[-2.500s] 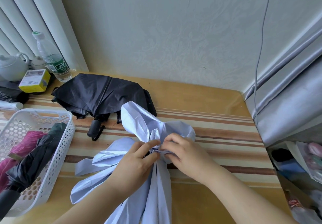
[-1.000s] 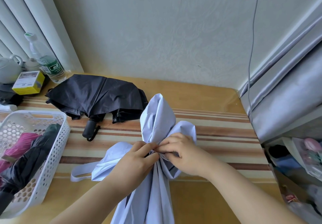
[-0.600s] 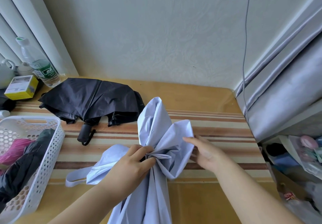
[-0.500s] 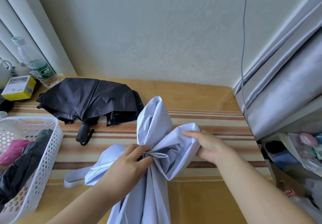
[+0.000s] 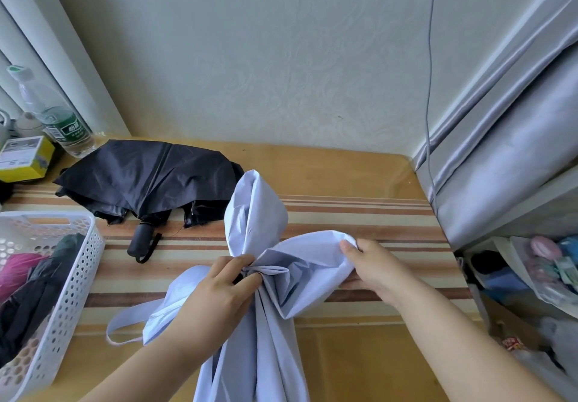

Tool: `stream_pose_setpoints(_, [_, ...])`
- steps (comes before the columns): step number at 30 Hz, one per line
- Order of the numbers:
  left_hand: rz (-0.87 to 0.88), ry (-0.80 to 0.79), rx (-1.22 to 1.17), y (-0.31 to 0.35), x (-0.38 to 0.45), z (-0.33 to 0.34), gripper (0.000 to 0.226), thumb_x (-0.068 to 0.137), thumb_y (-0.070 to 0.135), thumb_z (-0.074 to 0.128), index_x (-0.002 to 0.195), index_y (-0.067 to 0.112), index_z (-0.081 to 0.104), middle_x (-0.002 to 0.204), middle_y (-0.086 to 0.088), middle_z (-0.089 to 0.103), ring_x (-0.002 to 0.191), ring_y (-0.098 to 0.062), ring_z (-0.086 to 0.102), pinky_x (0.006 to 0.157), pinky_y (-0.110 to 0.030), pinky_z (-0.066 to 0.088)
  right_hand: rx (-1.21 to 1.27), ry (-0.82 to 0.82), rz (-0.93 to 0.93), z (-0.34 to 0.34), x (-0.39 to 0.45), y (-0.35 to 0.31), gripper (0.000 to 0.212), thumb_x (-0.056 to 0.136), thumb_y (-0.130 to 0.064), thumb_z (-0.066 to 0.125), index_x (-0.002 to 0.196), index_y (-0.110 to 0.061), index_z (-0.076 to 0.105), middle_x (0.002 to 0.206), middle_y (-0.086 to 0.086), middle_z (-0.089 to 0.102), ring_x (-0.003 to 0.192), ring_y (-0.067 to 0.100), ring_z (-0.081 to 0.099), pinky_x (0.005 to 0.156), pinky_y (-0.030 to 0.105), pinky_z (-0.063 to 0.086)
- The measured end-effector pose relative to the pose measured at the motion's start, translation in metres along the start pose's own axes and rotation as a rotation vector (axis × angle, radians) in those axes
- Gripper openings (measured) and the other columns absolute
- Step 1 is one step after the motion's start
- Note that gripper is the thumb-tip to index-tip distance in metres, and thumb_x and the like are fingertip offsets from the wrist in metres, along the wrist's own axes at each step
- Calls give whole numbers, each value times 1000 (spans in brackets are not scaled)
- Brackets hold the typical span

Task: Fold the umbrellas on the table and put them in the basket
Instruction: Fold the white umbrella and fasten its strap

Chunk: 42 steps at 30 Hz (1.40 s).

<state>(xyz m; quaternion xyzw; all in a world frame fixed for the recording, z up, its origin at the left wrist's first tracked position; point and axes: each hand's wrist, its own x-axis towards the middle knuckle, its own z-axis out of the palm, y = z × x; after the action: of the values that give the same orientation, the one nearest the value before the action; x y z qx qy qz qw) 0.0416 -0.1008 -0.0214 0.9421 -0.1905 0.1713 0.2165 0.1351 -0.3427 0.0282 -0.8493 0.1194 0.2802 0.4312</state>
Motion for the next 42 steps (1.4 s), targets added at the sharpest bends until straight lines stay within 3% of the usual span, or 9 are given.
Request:
stream_pose_setpoints(6, [-32,32,-9,4,0,3,37,60,-13,75,82,12,58,105,-12,62,85,-24,46,67,-25,46,819,-271,137,4,-2,-2,23,91,13,50,109,2,61,94,15,72,81,22,69,67,30,60])
stream_pose_setpoints(10, [-12,86,-19,3,-1,3,19,79,2,47,89,18,52,116,1,49,87,-21,47,69,-25,47,902,-239,178,2,0,-2,24,92,1,40,103,0,61,81,14,69,74,24,65,63,35,53])
stream_pose_setpoints(13, [-27,70,-12,1,2,3,28,68,-12,67,82,11,62,115,3,48,86,-20,45,67,-25,48,884,-296,243,-4,1,2,28,85,-1,42,105,-2,61,84,15,70,74,28,67,68,36,53])
stream_pose_setpoints(19, [20,73,13,-2,4,4,17,80,0,49,86,15,49,114,0,51,85,-21,46,72,-21,44,819,-474,40,-14,-4,0,50,56,-27,91,99,-5,76,112,19,68,99,28,68,83,38,56])
stream_pose_setpoints(24, [69,85,15,1,4,7,12,82,9,40,87,16,48,117,2,49,86,-19,44,78,-27,39,1132,-296,14,-13,2,2,44,81,-37,57,94,2,73,106,21,69,91,28,71,74,37,60])
stream_pose_setpoints(30, [67,74,37,-6,2,6,20,82,10,41,84,10,61,116,0,49,86,-21,44,78,-28,40,1249,-212,-48,-20,3,-1,36,86,-28,57,93,4,70,95,21,70,86,29,70,75,38,58])
stream_pose_setpoints(34, [86,50,32,0,-1,7,19,81,10,42,87,13,59,115,0,49,87,-20,44,77,-26,41,967,-16,107,-20,14,0,22,99,-20,51,104,-1,59,86,14,66,81,25,63,74,35,51])
stream_pose_setpoints(39, [77,65,39,-1,1,7,21,81,11,42,85,14,62,113,1,52,86,-19,46,68,-25,49,176,183,-21,-40,6,-5,43,92,-46,59,128,-23,53,130,-7,53,117,14,52,101,37,42])
stream_pose_setpoints(42, [93,38,53,5,3,9,25,81,10,42,80,12,66,113,2,52,87,-19,45,65,-26,52,-194,9,-167,-43,-8,-19,44,87,-46,65,127,-38,50,132,-16,45,118,9,48,88,30,44])
